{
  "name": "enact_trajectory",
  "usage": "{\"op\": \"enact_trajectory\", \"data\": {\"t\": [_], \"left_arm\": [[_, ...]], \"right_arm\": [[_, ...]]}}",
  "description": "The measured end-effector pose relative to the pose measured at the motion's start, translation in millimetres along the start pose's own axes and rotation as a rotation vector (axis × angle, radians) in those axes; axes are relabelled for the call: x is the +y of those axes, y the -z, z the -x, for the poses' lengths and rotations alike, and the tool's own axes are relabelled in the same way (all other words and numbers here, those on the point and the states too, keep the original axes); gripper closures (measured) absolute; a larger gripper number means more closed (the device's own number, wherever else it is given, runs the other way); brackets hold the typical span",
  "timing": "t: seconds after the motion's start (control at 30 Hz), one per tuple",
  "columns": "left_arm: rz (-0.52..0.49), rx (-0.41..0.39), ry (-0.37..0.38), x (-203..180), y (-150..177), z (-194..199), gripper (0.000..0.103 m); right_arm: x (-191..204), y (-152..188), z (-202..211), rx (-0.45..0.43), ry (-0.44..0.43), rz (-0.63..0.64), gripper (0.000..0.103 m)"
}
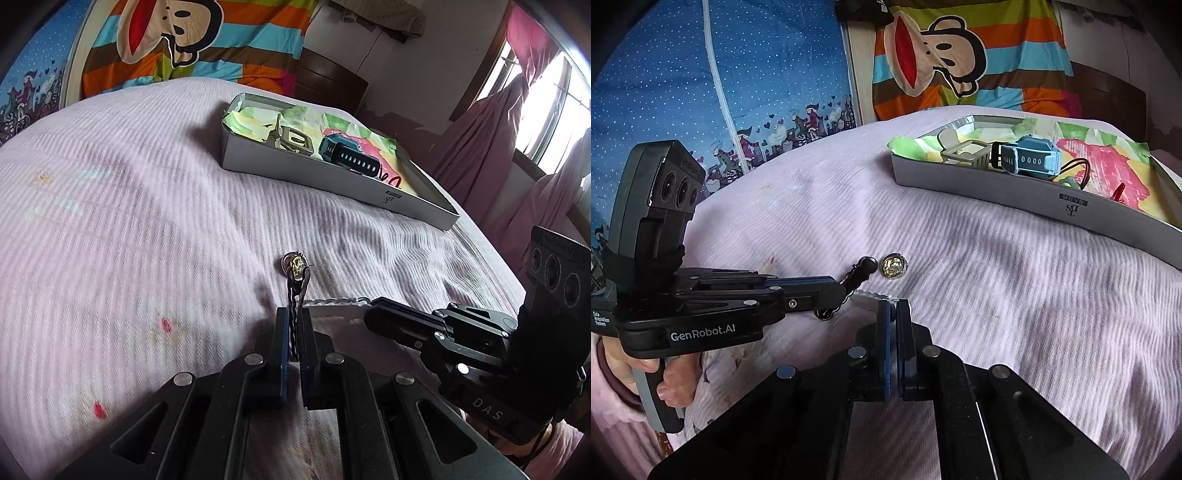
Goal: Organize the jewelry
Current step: 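Grasp the black key with the left tool while the right tool grasps the silver key, then carry both keys into the tray and open both tools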
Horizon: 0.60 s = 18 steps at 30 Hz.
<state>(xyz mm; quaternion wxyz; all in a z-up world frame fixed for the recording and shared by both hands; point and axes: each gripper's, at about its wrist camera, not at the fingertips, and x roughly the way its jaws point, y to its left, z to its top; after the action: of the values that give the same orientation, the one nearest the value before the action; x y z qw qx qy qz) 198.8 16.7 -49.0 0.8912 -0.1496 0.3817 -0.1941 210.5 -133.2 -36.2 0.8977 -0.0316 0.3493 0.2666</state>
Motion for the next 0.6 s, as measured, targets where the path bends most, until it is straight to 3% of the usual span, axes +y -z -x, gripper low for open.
{"op": "enact_trajectory", "data": {"t": [0.3, 0.6], "left_arm": [[0.032, -0.029, -0.003, -1.6, 7.9, 11.1, 0.098], [-0.045, -0.051, -0.074, -20.3, 5.9, 14.0, 0.098]], "right_arm": [[1.8, 12.7, 14.4, -0.018, 0.014, 0.015, 0.101], [-0.5, 19.2, 36.3, -0.104, 0.054, -0.011, 0.101]]}}
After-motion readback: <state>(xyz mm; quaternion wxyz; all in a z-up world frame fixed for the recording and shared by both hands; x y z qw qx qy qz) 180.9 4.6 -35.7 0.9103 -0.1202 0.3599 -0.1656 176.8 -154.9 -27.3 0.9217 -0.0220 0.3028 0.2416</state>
